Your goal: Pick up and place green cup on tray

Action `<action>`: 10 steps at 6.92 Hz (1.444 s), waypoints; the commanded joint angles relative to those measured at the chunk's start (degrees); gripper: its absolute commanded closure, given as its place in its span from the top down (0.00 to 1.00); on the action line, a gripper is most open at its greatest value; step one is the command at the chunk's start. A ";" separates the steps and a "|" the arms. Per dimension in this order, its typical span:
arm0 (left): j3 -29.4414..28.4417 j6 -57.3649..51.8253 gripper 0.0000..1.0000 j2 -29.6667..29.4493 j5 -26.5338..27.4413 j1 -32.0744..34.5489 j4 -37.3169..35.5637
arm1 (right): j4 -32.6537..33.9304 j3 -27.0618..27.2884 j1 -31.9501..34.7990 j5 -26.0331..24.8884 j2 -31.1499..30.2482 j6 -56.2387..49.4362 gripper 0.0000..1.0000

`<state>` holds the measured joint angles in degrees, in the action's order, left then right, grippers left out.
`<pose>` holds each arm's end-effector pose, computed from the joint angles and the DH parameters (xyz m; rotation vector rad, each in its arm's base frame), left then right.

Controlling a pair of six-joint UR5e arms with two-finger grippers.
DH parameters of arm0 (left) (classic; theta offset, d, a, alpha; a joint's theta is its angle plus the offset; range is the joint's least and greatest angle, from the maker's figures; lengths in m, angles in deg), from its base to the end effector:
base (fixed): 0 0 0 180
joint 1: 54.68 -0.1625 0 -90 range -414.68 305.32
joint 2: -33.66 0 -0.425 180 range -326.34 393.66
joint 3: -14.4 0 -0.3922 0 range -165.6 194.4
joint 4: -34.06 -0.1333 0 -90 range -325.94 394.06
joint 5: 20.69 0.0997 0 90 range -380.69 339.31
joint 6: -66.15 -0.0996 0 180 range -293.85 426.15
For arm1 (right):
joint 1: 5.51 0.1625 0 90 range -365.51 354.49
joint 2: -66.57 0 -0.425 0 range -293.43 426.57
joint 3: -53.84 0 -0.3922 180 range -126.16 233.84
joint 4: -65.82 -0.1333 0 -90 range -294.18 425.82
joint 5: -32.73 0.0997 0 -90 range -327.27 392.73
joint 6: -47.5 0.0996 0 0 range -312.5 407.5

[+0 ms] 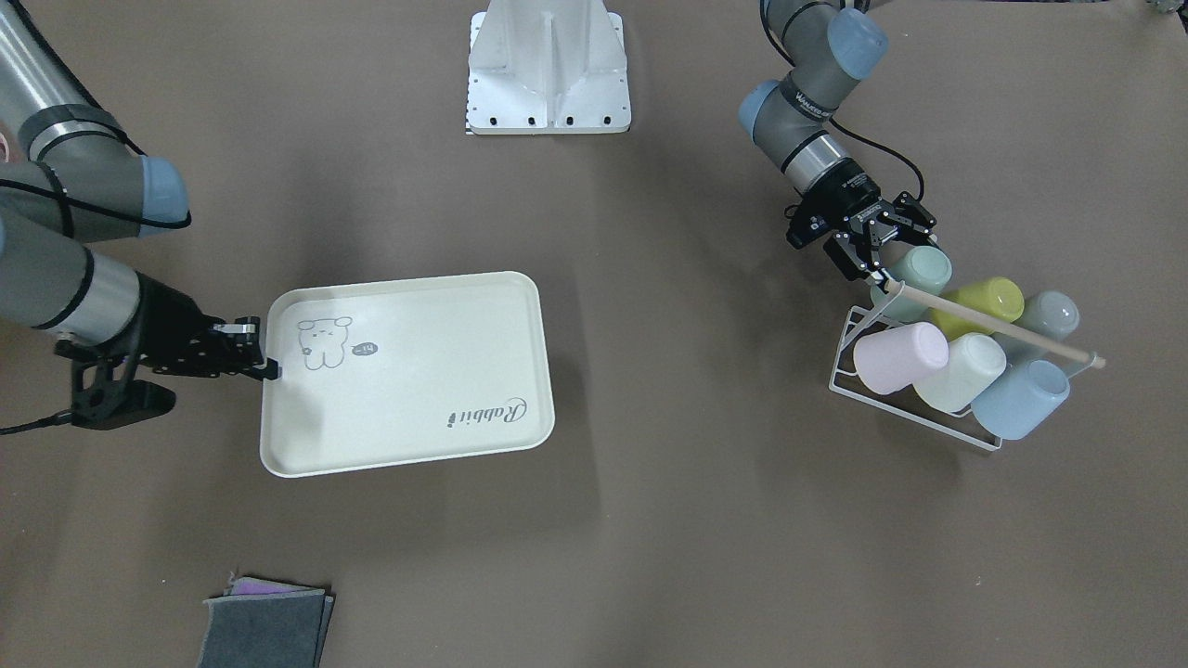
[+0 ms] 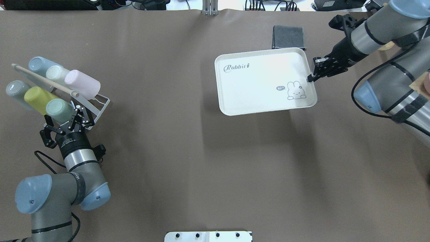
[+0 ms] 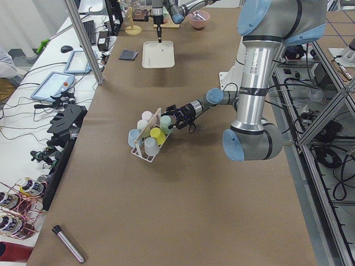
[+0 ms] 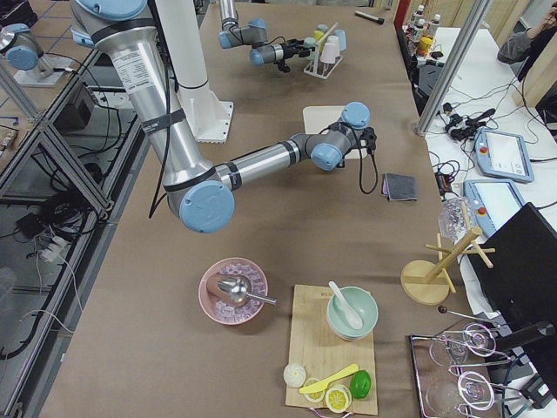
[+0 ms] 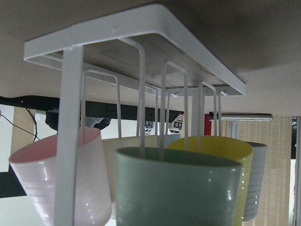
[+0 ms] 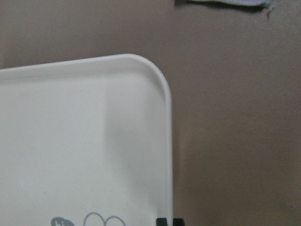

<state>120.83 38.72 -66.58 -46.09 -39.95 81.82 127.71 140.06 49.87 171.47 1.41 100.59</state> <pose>0.4370 -0.3458 0.4726 0.2700 -1.3017 1.7162 -0.3266 -0.5759 0.3748 0.0281 -1.1250 -0.0770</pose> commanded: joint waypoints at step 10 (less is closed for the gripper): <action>-0.78 -0.70 0.11 -0.92 2.02 0.03 -1.18 | -8.10 -3.08 -16.44 -13.67 4.87 21.61 0.00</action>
<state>119.82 38.02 -67.39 -44.30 -39.91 80.85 119.69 137.44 33.76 157.83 6.26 122.36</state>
